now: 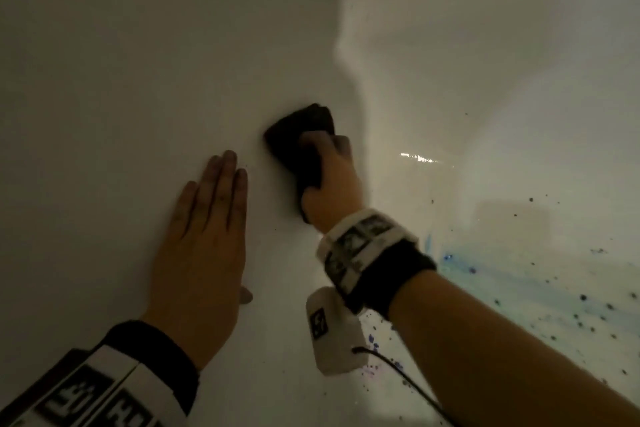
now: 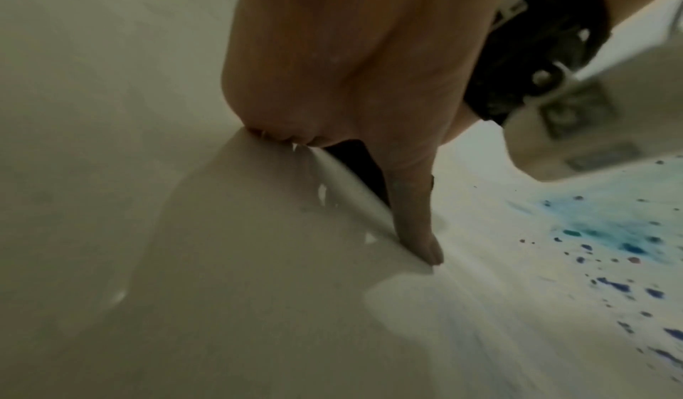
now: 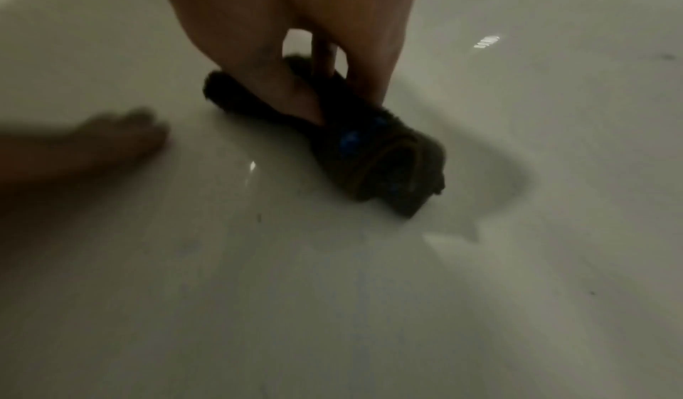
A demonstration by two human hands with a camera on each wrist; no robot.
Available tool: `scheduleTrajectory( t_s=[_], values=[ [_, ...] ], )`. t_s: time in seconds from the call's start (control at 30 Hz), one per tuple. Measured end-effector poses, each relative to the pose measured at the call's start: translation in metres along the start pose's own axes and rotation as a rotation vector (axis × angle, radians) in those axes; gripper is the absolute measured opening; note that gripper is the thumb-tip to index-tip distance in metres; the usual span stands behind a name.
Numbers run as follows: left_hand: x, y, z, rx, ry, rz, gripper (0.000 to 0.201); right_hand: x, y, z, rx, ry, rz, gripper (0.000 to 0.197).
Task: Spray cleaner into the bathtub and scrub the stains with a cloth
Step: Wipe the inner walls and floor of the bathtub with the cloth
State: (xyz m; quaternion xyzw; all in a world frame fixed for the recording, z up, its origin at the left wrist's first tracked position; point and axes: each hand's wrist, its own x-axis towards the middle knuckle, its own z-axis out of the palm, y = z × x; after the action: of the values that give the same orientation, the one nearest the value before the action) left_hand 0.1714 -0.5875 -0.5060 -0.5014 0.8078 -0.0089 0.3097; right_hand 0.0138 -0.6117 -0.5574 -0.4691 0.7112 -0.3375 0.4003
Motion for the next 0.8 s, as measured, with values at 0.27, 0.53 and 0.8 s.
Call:
scheduleTrajectory(
  t_s=[0.27, 0.53, 0.8],
  values=[
    [-0.004, 0.015, -0.005, -0.026, 0.007, 0.073, 0.137, -0.095, 0.042, 0.017, -0.5, -0.693, -0.186, 0.073],
    [-0.034, 0.032, 0.01, 0.043, -0.287, 0.221, 0.106, -0.106, 0.063, -0.051, -0.441, -0.547, -0.235, 0.019],
    [-0.034, 0.033, 0.031, -0.001, 0.04, 0.222, 0.137, 0.007, 0.079, -0.148, -0.598, 0.22, 0.13, 0.037]
  ],
)
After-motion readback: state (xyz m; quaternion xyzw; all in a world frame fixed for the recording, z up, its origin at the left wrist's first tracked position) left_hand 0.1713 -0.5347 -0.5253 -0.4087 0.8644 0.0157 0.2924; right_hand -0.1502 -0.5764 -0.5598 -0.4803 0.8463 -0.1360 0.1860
